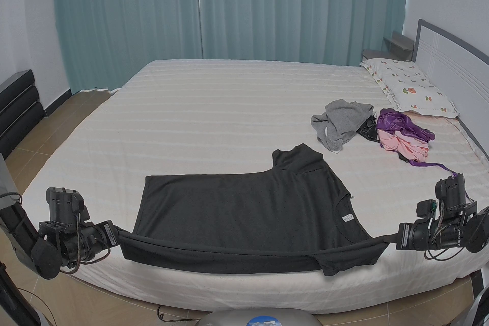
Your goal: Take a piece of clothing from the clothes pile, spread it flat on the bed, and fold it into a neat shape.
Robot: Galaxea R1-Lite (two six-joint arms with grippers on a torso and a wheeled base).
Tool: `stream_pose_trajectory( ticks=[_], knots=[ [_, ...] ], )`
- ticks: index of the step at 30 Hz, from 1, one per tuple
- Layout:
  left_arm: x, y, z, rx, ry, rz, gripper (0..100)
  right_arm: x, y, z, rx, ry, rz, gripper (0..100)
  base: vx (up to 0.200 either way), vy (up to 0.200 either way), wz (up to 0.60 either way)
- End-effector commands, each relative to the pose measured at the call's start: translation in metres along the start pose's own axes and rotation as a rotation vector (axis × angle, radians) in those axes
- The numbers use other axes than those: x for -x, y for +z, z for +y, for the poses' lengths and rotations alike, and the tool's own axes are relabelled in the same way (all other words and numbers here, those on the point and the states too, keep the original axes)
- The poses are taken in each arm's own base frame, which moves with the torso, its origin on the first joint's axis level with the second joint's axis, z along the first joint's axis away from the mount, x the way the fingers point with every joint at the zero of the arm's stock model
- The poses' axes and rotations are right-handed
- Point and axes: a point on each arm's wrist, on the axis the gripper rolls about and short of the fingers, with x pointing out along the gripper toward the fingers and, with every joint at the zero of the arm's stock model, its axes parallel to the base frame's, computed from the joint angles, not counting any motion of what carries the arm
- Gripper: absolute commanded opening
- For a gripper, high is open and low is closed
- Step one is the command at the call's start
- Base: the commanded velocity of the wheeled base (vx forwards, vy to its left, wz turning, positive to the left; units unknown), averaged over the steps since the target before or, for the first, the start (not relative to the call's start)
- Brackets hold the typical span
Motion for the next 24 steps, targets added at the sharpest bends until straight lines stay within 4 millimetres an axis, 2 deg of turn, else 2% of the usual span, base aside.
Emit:
stream_pose_trajectory(
  ticks=[1, 10, 14, 17, 19, 24],
  knots=[
    [-0.013, -0.001, 0.000, 0.003, 0.012, 0.026, 0, -0.008, 0.008, 0.000, 0.000, 0.002, -0.003, 0, 0.000, 0.000, 0.00],
    [-0.042, 0.007, -0.003, 0.041, 0.022, 0.033, 0, -0.031, 0.030, 0.003, 0.010, 0.003, -0.018, 0, 0.000, 0.000, 0.00],
    [-0.045, 0.010, -0.005, 0.042, 0.015, 0.023, 0, -0.034, 0.041, 0.004, 0.011, 0.011, -0.047, 0, 0.000, 0.000, 0.00],
    [-0.043, 0.011, -0.005, 0.043, 0.013, 0.016, 0, -0.031, 0.043, 0.006, 0.015, 0.016, -0.063, 0, 0.000, 0.000, 0.00],
    [-0.035, 0.014, -0.005, 0.042, 0.007, -0.004, 0, -0.020, 0.042, 0.008, 0.019, 0.023, -0.078, 0, 0.000, 0.000, 0.00],
    [-0.013, 0.011, -0.005, 0.035, 0.001, -0.006, 0, 0.000, 0.022, 0.006, 0.016, 0.025, -0.068, 0, 0.000, 0.000, 0.00]
  ],
)
